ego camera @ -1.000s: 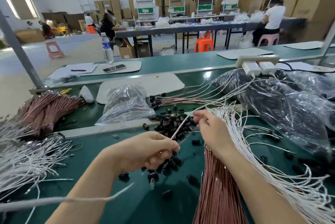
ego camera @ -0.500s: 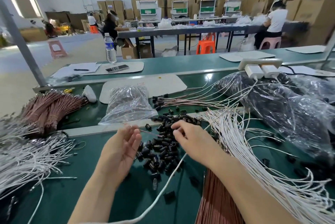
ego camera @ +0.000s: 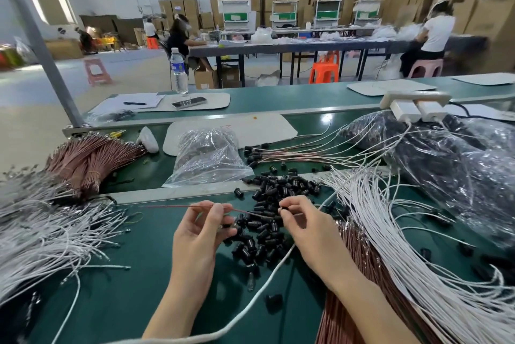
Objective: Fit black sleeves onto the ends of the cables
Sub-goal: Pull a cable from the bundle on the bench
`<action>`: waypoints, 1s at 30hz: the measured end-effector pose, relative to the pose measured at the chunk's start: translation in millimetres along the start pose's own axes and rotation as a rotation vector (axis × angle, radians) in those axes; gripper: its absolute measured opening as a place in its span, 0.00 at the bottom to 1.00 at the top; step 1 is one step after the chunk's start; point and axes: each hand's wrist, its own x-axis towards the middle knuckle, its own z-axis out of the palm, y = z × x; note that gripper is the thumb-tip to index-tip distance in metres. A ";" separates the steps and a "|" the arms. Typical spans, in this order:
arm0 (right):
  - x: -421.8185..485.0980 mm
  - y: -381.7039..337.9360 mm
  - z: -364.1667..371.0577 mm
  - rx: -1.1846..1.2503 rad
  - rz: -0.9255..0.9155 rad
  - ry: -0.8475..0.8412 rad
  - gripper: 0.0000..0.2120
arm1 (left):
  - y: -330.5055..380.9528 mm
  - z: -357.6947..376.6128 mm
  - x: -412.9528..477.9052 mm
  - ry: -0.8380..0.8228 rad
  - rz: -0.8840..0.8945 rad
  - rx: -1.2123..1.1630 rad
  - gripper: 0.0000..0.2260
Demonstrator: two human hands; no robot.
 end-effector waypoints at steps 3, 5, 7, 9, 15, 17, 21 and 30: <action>-6.1 0.6 0.7 0.120 -0.011 0.028 0.10 | -0.8 0.2 -3.0 -0.030 0.046 0.072 0.03; -6.5 3.5 -0.6 0.156 0.023 0.011 0.13 | 0.6 -1.5 -3.6 -0.046 0.044 0.071 0.02; -5.4 7.2 -1.5 0.165 0.052 -0.024 0.15 | 1.5 -2.6 -2.6 -0.056 0.030 0.059 0.04; -3.9 9.9 -0.9 0.144 0.048 -0.041 0.18 | 1.7 -2.7 -0.7 -0.065 0.022 0.061 0.04; -3.9 11.7 2.4 0.159 0.039 -0.011 0.16 | -3.2 -4.8 3.4 -0.073 0.031 0.122 0.04; -4.5 9.9 2.0 0.175 0.043 -0.015 0.16 | -5.2 -5.3 4.4 -0.075 0.027 0.130 0.03; -5.4 7.4 2.2 0.188 0.014 -0.034 0.16 | -6.5 -7.2 3.9 -0.099 0.028 0.153 0.05; -2.8 7.6 4.8 0.303 0.047 -0.053 0.16 | -6.6 -9.2 2.5 -0.134 0.017 0.142 0.03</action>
